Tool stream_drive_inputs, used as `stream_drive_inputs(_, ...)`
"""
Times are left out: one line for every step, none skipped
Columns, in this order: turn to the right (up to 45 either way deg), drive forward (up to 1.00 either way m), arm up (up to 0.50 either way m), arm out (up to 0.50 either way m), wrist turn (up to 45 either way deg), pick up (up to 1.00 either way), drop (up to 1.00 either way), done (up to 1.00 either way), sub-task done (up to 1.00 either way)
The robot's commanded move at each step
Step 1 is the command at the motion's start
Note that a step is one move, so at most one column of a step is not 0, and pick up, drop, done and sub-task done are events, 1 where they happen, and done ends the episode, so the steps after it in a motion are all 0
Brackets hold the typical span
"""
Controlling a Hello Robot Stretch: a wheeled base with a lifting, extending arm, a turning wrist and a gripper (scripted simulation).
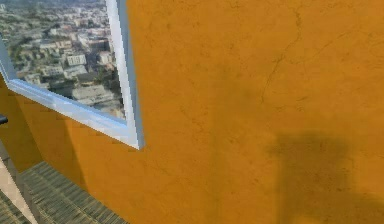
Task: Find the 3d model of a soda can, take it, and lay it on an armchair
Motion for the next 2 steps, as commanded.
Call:
stream_drive_inputs(0.0,0.0,0.0,-0.48,0.0,0.0,0.0,0.0,0.0)
stream_drive_inputs(-45.0,0.0,0.0,0.0,0.0,0.0,0.0,0.0,0.0)
